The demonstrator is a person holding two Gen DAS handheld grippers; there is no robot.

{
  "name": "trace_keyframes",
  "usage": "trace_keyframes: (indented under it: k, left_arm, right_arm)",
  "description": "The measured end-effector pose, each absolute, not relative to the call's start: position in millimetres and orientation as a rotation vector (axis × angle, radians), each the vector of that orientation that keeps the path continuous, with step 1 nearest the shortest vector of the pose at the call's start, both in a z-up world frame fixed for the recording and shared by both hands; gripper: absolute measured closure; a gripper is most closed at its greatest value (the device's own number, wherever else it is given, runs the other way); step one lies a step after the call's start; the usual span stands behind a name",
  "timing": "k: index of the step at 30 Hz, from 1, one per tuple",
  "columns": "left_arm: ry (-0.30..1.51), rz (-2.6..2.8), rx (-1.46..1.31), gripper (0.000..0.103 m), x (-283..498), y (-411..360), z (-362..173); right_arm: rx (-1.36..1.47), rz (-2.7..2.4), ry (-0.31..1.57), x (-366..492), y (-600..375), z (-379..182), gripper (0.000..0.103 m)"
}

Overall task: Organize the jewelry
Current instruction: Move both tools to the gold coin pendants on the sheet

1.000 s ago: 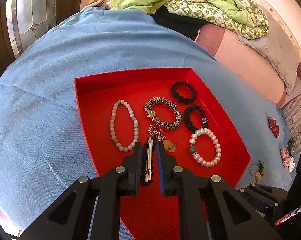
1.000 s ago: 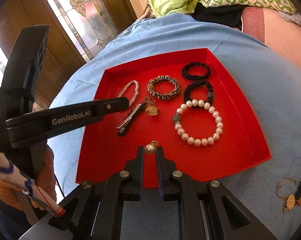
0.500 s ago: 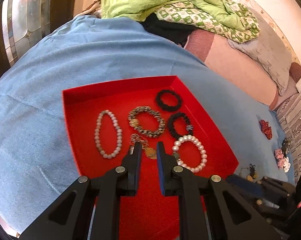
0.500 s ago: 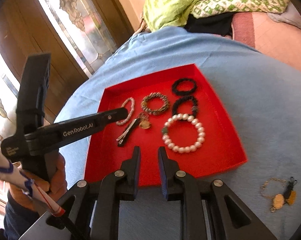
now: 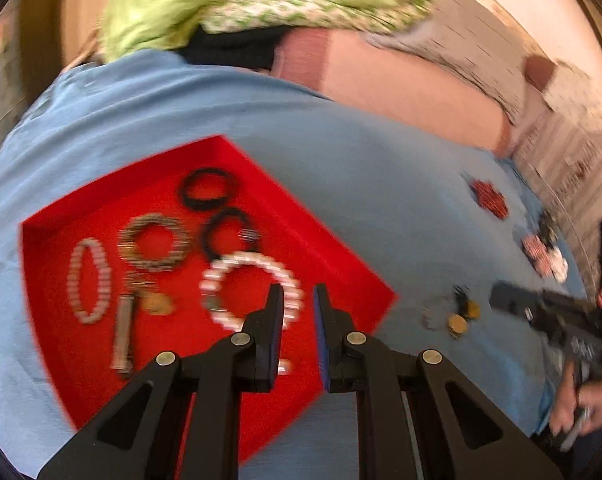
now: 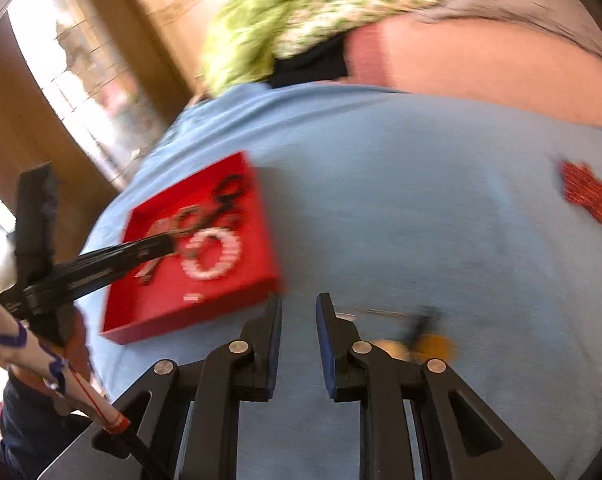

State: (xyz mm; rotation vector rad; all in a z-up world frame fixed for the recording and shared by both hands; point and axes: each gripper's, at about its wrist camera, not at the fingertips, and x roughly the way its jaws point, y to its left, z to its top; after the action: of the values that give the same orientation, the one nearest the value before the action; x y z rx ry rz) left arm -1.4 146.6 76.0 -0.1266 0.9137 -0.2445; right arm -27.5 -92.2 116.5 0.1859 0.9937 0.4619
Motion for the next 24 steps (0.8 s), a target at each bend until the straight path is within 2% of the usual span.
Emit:
trace_keyframes:
  k: [8, 10, 12, 13, 17, 19, 24]
  left_arm:
    - [0.977, -0.488, 0.038, 0.089, -11, 46, 55]
    - [0.989, -0.523, 0.098, 0.088, -16, 25, 48]
    - [1.003, -0.528, 0.133, 0.088, -16, 16, 44]
    - [1.007, -0.520, 0.133, 0.088, -14, 16, 43]
    - [1.015, -0.478, 0.118, 0.085, -6, 24, 40]
    - [1.020, -0.474, 0.111, 0.085, -5, 26, 40]
    - [1.031, -0.495, 0.105, 0.084, -3, 21, 38]
  right_arm:
    - [0.269, 0.360, 1.089, -21, -150, 77, 0.081]
    - [0.244, 0.384, 1.094, -21, -142, 76, 0.077]
    - [0.198, 0.398, 1.095, -22, -134, 74, 0.066]
    - [0.177, 0.401, 1.097, -22, -132, 71, 0.064]
    - [0.051, 0.390, 1.081, -23, -115, 66, 0.064]
    - [-0.033, 0.377, 1.073, -22, -107, 66, 0.074]
    - [-0.009, 0.357, 1.040, -23, -119, 74, 0.074]
